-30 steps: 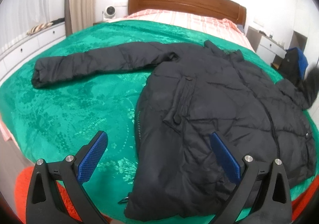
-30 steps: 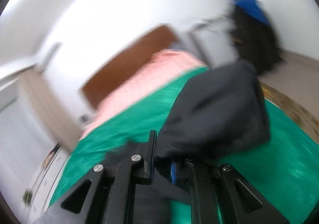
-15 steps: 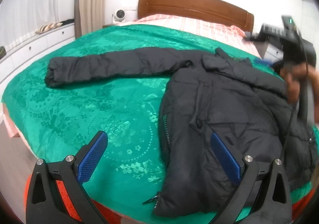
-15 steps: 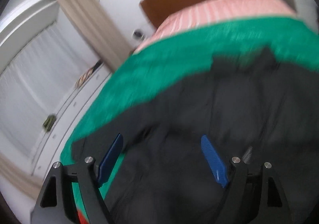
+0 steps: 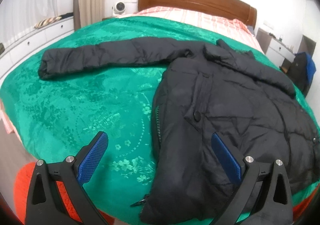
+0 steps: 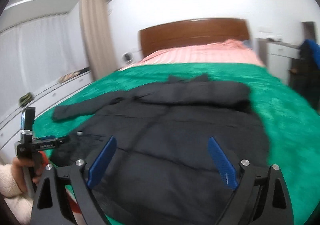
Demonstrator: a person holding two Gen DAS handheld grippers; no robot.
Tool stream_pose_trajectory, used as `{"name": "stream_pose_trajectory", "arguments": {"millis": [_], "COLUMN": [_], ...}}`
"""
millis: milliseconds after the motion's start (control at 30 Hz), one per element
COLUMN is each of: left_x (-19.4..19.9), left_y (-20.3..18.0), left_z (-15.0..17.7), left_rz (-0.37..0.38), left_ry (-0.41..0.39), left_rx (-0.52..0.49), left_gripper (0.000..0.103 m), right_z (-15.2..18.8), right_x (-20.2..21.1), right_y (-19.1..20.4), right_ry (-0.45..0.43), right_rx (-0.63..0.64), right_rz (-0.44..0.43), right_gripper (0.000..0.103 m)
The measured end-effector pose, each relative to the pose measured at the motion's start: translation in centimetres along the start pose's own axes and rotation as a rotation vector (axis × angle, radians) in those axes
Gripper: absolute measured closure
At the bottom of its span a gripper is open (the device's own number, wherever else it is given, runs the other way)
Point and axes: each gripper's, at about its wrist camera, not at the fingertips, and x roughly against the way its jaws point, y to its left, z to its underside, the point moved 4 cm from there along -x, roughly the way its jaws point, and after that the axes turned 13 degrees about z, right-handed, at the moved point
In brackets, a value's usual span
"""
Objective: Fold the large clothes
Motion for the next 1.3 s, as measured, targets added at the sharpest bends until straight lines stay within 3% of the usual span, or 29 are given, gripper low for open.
{"name": "stream_pose_trajectory", "arguments": {"millis": [133,233,333,500,700,833,900,1100,1200,1233,1300], "left_x": [-0.7,-1.3,-2.1,-3.0,-2.6,-0.1,-0.5,-6.8,-12.2,-14.2,-15.0], "left_y": [-0.7,-1.1,-1.2,-0.8,-0.9,-2.2,-3.1,-5.1,-5.0,-4.9,-5.3], "left_z": [0.5,1.0,1.5,1.9,1.5,-2.2,-4.4,-9.3,-8.4,-7.3,-6.5], "left_rz": [-0.017,-0.022,-0.022,-0.001,0.009,0.085,0.115,0.132,0.159,0.129,0.07], "left_ry": [0.014,0.044,0.094,0.14,0.175,0.053,0.035,0.033,0.145,0.187,0.154], "left_rx": [-0.029,-0.058,-0.062,-0.017,0.002,-0.013,-0.045,-0.075,-0.018,-0.02,-0.079], "left_gripper": [0.0,0.0,0.0,0.0,0.001,0.0,0.0,0.0,0.0,0.0,0.0], "right_z": [0.4,0.5,1.6,5.6,5.7,5.8,6.0,6.1,6.2,6.2,6.2], "right_x": [-0.1,-0.9,-1.5,-4.8,-5.0,-5.1,-5.2,-5.3,-5.2,-5.2,-5.1], "right_y": [-4.0,-6.5,-7.3,-6.9,-6.5,-6.2,-6.2,-6.2,-6.2,-6.2,-6.3], "right_ry": [-0.006,0.017,0.049,0.25,0.24,0.235,0.236,0.237,0.234,0.234,0.233], "right_rx": [-0.07,-0.142,-0.12,-0.053,-0.017,0.001,0.003,-0.013,-0.006,-0.003,-0.008], "right_rz": [0.038,0.019,0.009,0.038,0.076,0.083,0.084,0.076,0.08,0.08,0.071], "right_gripper": [0.01,0.01,0.01,0.01,0.004,0.004,0.004,0.002,0.002,0.002,0.002]}}
